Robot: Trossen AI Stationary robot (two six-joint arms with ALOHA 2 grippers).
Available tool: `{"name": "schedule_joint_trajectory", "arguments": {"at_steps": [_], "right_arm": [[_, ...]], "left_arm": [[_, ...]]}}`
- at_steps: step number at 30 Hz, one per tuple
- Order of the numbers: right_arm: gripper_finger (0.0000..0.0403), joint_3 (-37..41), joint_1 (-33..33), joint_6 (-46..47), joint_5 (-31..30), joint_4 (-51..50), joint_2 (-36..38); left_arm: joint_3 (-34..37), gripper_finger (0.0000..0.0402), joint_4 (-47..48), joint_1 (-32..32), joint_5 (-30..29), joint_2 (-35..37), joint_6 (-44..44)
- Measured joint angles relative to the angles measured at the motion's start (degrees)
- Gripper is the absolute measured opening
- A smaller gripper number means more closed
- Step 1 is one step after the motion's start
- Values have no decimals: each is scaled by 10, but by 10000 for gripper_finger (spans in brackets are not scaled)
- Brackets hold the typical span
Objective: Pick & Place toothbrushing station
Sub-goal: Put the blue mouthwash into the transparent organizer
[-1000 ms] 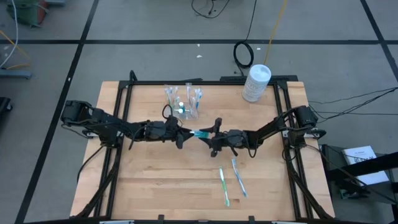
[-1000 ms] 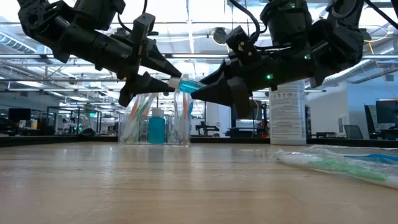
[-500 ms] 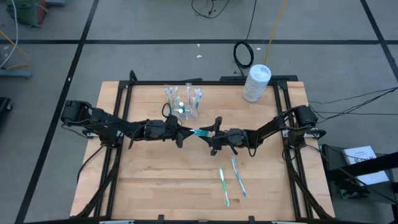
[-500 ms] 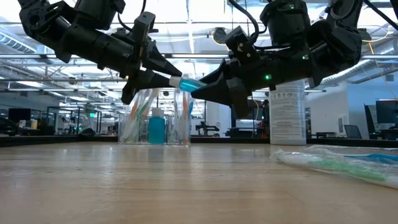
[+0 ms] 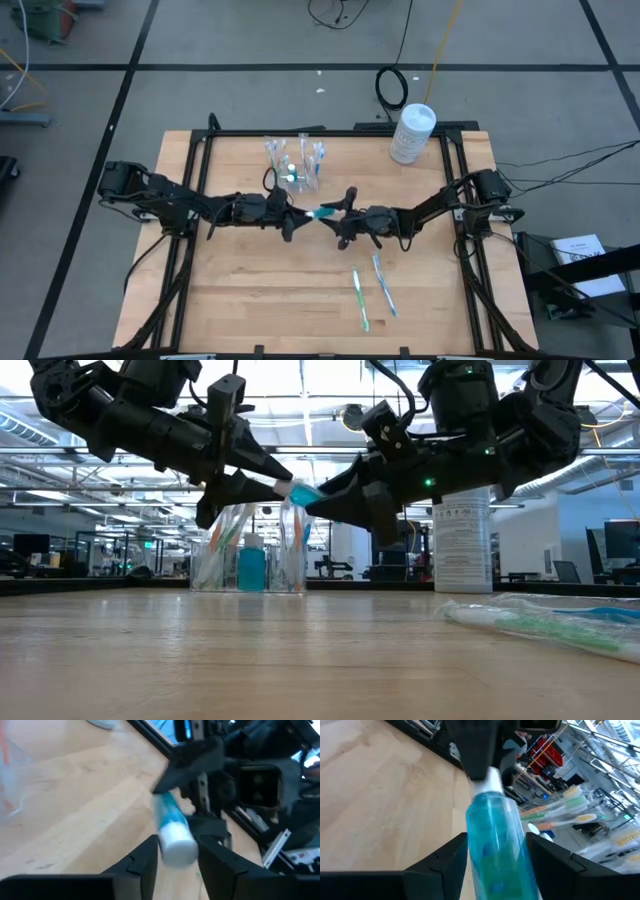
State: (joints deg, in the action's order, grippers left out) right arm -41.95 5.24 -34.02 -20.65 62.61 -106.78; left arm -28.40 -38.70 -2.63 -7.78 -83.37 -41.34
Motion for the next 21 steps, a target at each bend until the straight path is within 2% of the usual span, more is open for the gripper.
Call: {"name": "schedule_joint_trajectory", "arguments": {"at_steps": [5, 9, 21], "right_arm": [[156, 0, 0, -8, -1, 0, 0], [129, 0, 0, -9, -1, -1, 0], [119, 0, -1, -10, -1, 1, 0]], "left_arm": [[0, 165, -11, 4, -4, 0, 6], [0, 166, -17, 13, -7, 0, 4], [0, 139, -16, 13, 2, 0, 9]]}}
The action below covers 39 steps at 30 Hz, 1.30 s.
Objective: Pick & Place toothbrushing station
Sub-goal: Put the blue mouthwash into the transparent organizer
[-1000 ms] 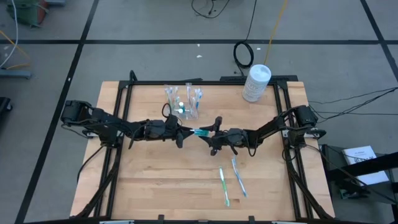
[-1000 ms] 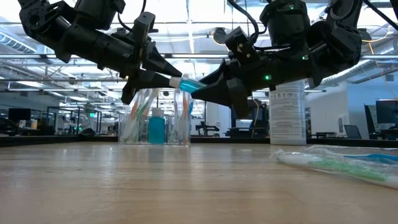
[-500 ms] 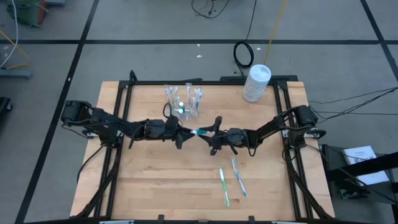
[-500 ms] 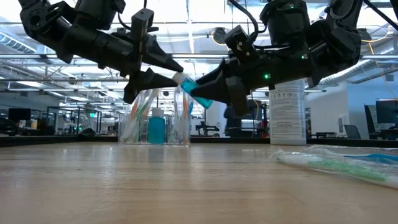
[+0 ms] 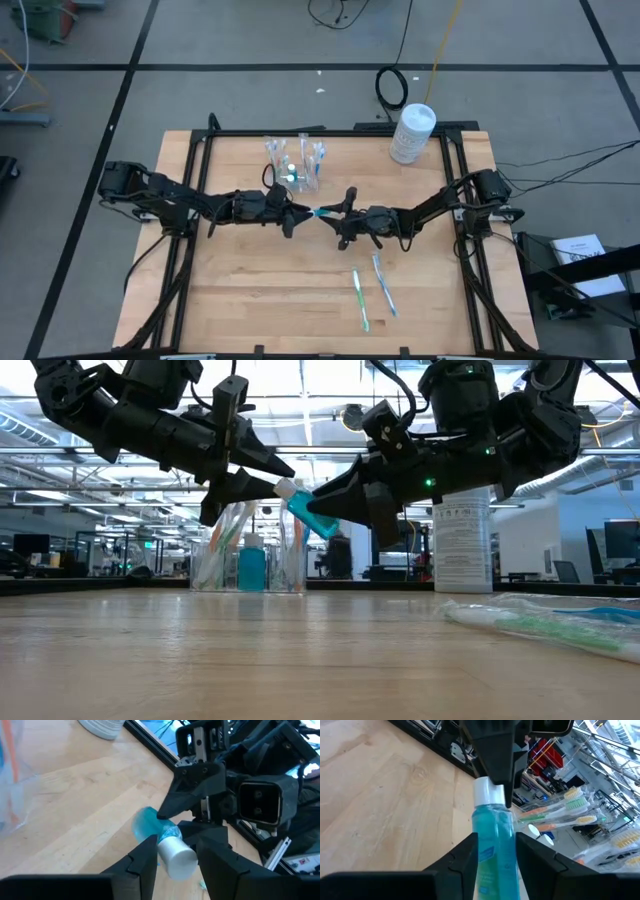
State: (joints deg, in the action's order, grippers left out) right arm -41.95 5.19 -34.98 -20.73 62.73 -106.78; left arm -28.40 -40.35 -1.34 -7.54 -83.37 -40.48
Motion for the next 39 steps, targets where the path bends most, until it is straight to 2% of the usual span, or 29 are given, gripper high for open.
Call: {"name": "schedule_joint_trajectory", "arguments": {"at_steps": [8, 12, 16, 21, 27, 32, 35, 39], "right_arm": [[115, 0, -7, 34, 12, 0, 0], [102, 0, -8, 110, 68, -9, 0], [92, 0, -7, 185, 90, -72, 0], [93, 0, -8, 200, 89, -137, 0], [120, 0, -8, 215, 110, -145, 0], [146, 0, -12, 229, 135, -146, 0], [154, 0, -14, 227, 135, -144, 0], [154, 0, -14, 224, 135, -142, 0]], "left_arm": [[0, 126, 37, -9, -4, 0, -4], [0, 111, 73, -11, -1, 0, -23], [0, 103, 111, -19, -3, 0, -37], [0, 98, 152, -37, -4, 0, -32], [0, 117, 135, -90, -5, 0, 91], [0, 165, 164, -130, -41, 0, 258], [0, 198, 166, -121, -55, -1, 319], [-1, 228, 118, -89, 12, -40, 327]]}}
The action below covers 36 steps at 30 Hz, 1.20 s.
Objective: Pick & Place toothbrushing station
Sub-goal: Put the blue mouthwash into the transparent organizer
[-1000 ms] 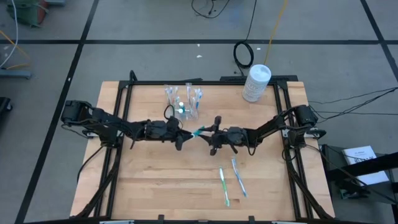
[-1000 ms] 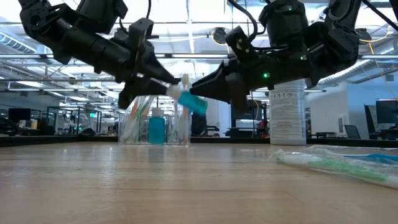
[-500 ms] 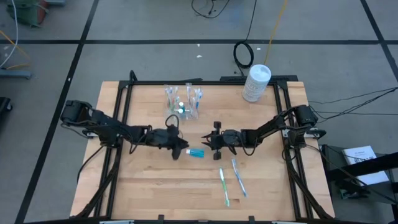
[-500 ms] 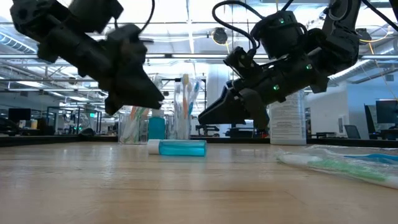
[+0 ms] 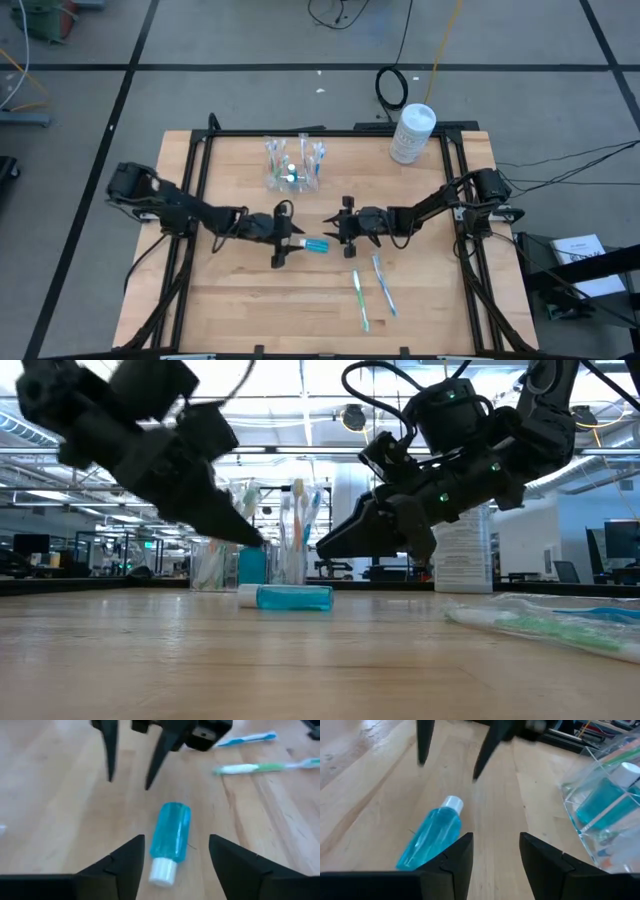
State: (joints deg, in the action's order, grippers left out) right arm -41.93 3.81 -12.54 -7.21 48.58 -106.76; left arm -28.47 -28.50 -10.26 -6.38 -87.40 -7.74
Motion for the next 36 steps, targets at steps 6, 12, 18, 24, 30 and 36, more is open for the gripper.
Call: {"name": "schedule_joint_trajectory", "arguments": {"at_steps": [6, 12, 18, 24, 30, 36], "right_arm": [[152, 0, 0, -1, -1, 0, 0], [153, 0, 0, -1, -1, -4, 0], [151, 0, 0, -1, -2, -7, 0], [150, 0, 0, -1, -2, -7, 0], [150, 0, -7, -1, -3, -17, 0], [147, 0, -20, 16, -4, -35, 0]], "left_arm": [[0, 225, -83, 20, 38, -100, 30], [0, 184, -94, 28, 38, -146, 32], [0, 111, -103, 28, 40, -152, 49], [0, 87, -97, 28, 40, -118, 56], [-39, 97, 116, 27, 27, 24, 119], [-208, 94, 513, 11, -139, 102, 213]]}}
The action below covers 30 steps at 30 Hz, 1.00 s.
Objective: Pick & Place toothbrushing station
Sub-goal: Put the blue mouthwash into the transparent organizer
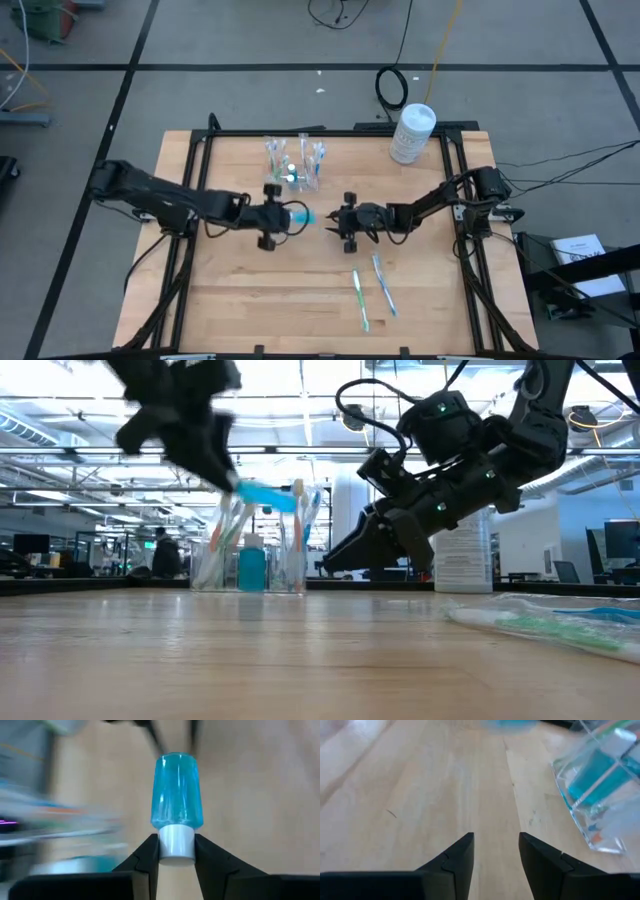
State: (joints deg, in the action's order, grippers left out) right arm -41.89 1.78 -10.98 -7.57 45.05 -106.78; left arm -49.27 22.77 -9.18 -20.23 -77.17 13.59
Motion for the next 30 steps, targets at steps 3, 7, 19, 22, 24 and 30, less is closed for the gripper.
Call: {"name": "schedule_joint_trajectory", "arguments": {"at_steps": [3, 7, 19, 22, 24, 30], "right_arm": [[145, 0, -6, 7, 1, -9, 0], [144, 0, -9, 15, 1, -10, 0], [145, 4, -9, 15, 2, -13, 0], [144, 5, -8, 15, 2, -15, 0], [144, 5, -8, 15, 2, -18, 0], [142, 5, -8, 15, 2, -18, 0]], "left_arm": [[-94, 94, 116, 2, -78, -3, 86], [-184, 93, 216, 22, -150, -42, 217], [-251, 93, 365, 130, -239, -138, 347], [-252, 93, 383, 147, -239, -151, 336], [-251, 93, 383, 154, -239, -153, 326], [-252, 93, 388, 178, -165, -153, 306]]}}
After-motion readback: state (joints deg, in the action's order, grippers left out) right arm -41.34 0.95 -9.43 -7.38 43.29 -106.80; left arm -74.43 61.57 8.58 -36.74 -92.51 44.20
